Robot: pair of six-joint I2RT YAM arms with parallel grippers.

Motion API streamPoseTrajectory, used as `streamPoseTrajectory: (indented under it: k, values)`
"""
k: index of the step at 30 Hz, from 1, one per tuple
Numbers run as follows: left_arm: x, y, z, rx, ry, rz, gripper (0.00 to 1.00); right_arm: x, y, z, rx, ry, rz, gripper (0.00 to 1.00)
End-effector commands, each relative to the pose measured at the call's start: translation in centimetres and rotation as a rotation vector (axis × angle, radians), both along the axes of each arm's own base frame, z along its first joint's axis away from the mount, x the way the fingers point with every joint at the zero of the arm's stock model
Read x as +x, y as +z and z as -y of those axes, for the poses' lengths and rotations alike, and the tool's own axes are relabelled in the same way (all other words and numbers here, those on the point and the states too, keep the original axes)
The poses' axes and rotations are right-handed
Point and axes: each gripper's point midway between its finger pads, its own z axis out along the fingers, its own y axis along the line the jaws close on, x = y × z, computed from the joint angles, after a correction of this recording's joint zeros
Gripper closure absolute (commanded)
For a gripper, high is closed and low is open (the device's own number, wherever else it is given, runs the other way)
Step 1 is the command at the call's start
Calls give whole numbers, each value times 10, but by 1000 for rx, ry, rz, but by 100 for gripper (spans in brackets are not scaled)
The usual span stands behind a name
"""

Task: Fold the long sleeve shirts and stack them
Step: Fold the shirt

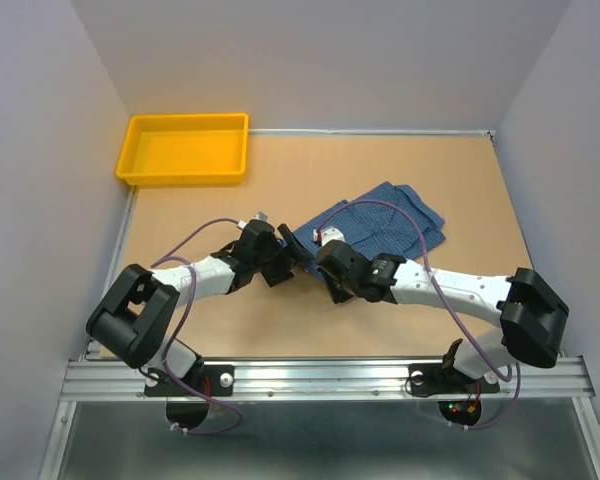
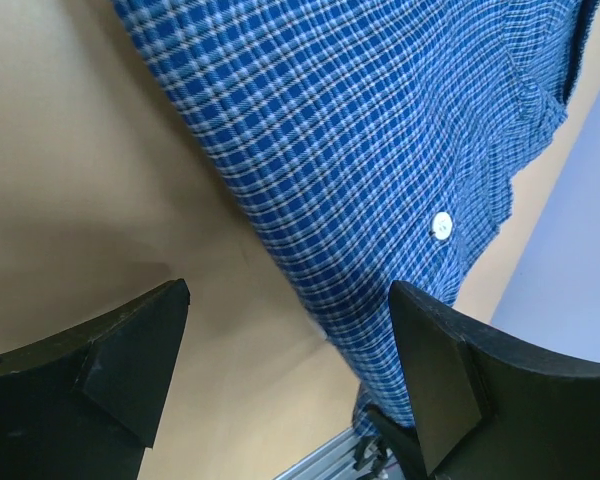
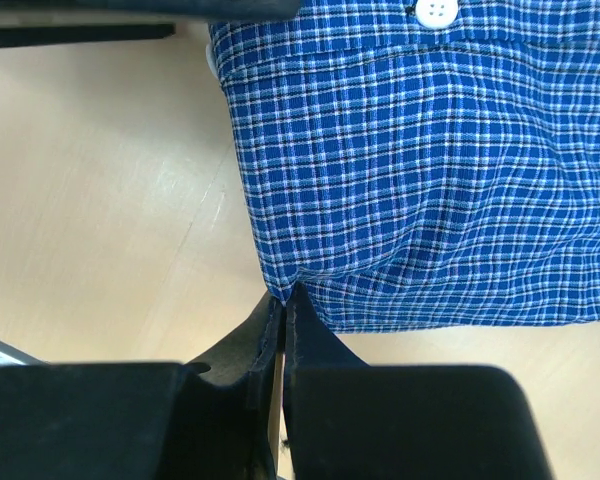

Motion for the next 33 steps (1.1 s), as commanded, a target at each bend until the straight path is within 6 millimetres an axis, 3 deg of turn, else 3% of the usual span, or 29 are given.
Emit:
streamPoseTrajectory:
  k: [1,7,9,13,17,23,29,33]
  values:
    - [10,23,21,-142,3,59,7,-4,1,-12,83,-3,-1,99]
    - [21,17,18,-162,67,78,7,-9,-5,-10,106,-8,-14,99]
    - [24,13,19,-152,66,79,15,-10,-4,-11,114,-9,-17,99]
    - [22,-13,21,-113,58,26,22,-12,2,-13,142,-2,-17,99]
    - [15,-21,23,-126,39,6,22,-13,4,-11,153,-11,-12,99]
    - [3,-15,22,-154,46,22,9,-12,6,-12,165,-23,-8,99]
    - [-9,-8,39,-200,23,17,9,-10,7,-20,189,-29,-19,99]
    - [-3,-12,35,-174,52,37,16,-11,6,-28,216,-18,-36,99]
